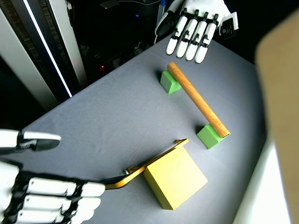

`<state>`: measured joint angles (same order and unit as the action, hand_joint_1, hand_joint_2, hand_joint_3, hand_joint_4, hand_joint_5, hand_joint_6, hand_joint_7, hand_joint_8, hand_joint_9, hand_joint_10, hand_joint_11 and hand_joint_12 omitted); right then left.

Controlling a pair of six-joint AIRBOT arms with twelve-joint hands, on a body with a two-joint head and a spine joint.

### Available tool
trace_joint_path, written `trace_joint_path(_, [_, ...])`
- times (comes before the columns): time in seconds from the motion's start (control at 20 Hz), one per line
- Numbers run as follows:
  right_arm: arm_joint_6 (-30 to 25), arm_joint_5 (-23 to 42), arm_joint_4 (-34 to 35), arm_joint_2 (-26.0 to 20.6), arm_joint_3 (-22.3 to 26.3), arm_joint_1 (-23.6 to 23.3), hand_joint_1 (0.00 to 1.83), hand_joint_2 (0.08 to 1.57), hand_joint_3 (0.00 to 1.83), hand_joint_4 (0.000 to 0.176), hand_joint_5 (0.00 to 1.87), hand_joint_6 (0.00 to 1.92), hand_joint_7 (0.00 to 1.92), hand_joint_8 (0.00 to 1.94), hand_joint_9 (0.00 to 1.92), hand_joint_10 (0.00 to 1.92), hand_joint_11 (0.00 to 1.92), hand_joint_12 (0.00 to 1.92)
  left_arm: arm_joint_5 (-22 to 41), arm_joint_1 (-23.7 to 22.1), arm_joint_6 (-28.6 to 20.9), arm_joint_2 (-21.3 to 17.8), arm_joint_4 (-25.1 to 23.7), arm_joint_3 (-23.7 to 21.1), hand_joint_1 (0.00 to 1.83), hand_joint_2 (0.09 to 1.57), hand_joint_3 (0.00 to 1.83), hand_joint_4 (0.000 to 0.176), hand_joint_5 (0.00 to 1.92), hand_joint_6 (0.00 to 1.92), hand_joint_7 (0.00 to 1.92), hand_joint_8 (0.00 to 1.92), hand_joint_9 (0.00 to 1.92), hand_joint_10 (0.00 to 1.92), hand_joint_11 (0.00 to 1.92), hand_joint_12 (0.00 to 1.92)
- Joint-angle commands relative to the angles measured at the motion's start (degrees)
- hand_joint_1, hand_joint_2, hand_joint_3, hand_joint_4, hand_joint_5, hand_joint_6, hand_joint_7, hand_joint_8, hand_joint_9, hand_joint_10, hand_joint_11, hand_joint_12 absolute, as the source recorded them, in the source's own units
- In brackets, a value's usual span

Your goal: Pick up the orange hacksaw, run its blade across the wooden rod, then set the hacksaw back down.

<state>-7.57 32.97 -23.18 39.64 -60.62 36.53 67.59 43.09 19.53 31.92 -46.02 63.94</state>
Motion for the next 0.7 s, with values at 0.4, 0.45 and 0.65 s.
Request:
trace_joint_path(0.4, [4.87,28.75,25.77,4.73,-2.67,17.38,0.9,1.13,0.0,0.0,0.09,0.01,0.06,0.0,0.1,0.0,0.0,0.62,-7.2,-0.39,-4.99,-1.93,4.47,-0.28,0.07,1.27,0.0,0.0,0.05,0.01,0.06,0.0,0.05,0.0,0.01,0.03])
trace_joint_path(0.45, [5.77,30.79,27.53,5.29,-2.66,18.37,0.9,1.13,0.0,0.0,0.09,0.01,0.06,0.0,0.1,0.0,0.0,0.62,-9.98,0.25,-5.63,-2.74,4.85,-0.9,0.07,1.27,0.0,0.0,0.05,0.01,0.06,0.0,0.05,0.0,0.01,0.03])
trace_joint_path(0.65, [8.07,37.1,34.16,7.75,-2.67,22.48,0.86,1.13,0.0,0.0,0.09,0.0,0.07,0.0,0.12,0.0,0.0,0.7,-18.34,2.39,-6.14,-5.43,6.03,-3.31,0.05,1.27,0.0,0.0,0.02,0.0,0.03,0.0,0.02,0.0,0.0,0.03])
